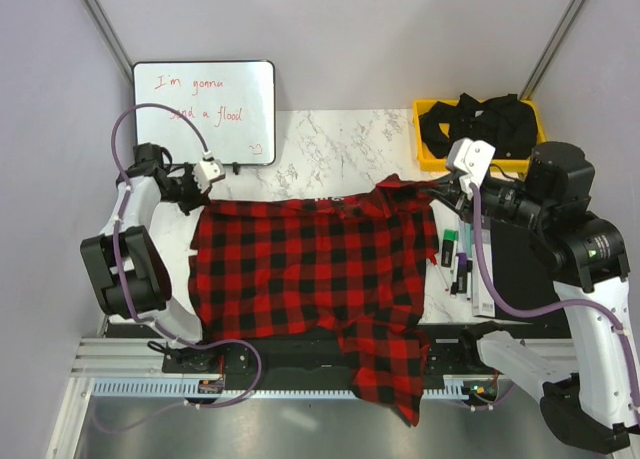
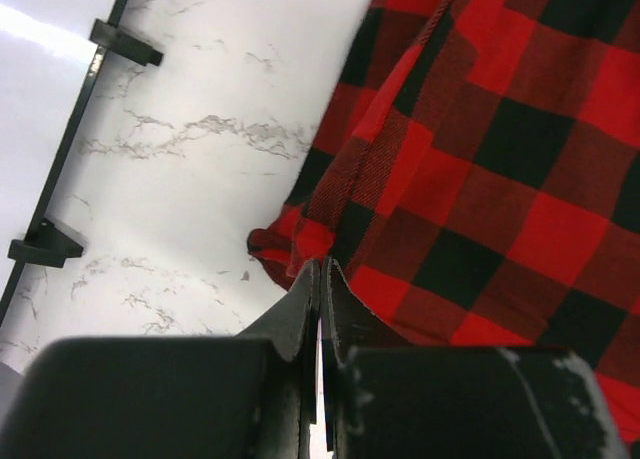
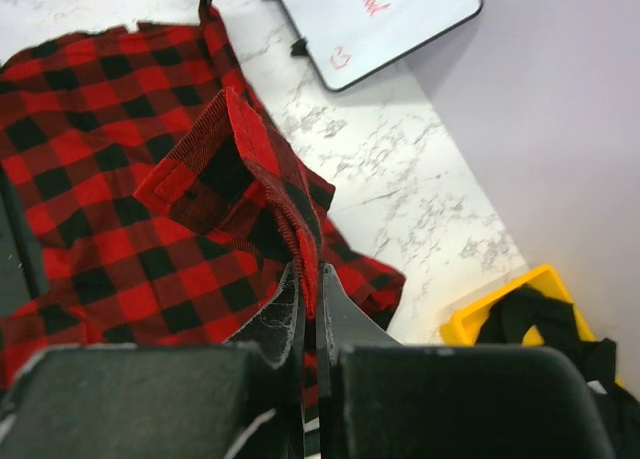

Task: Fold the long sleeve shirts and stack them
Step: Fold the shirt

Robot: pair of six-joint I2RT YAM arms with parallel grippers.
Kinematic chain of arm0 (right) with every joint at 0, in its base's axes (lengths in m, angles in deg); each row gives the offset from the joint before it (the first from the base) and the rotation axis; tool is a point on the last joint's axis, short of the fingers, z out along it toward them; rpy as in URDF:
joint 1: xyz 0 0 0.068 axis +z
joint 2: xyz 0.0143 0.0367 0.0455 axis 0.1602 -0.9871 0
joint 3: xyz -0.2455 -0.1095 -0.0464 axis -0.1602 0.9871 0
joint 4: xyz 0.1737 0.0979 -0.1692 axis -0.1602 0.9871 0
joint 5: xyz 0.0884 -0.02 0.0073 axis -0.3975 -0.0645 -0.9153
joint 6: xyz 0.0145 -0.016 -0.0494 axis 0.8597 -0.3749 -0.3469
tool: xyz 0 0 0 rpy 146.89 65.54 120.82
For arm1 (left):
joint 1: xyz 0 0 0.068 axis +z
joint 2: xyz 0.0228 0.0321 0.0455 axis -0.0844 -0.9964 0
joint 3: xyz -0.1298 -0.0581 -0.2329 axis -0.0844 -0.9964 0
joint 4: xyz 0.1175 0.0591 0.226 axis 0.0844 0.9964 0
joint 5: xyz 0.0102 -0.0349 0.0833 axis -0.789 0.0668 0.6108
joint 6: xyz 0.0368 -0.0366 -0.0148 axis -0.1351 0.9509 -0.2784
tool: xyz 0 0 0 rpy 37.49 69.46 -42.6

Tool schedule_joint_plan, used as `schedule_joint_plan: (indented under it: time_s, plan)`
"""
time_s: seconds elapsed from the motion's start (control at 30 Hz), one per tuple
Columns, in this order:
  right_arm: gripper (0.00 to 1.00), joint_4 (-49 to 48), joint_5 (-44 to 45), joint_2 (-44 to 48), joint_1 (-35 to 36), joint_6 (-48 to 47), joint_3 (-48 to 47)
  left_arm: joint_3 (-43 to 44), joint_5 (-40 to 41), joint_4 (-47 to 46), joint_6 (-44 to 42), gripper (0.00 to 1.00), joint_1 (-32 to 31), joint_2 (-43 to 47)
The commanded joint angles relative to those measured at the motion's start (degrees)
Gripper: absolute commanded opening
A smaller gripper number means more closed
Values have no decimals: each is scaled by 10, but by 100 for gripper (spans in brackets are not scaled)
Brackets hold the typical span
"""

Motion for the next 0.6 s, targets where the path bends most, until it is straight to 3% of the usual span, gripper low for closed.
schedule_joint_plan:
  time_s: [0.0, 0.3, 0.43, 0.47, 0.57]
  plan:
    - [0, 49, -27, 19, -2, -26, 47, -66, -1, -25, -77, 2, 3, 57]
    - [0, 73, -41, 29, -2, -67, 121, -198, 40, -18, -180, 13, 6, 139]
    - [0, 86, -60, 19, -1, -75, 132, -133, 9, 24, -104, 27, 14, 111]
    - [0, 86, -62, 17, -2, -78, 136, -93, 0, 37, -69, 35, 16, 102]
    - [0, 84, -66, 8, -1, -83, 135, -43, -22, 51, 0, 43, 13, 70]
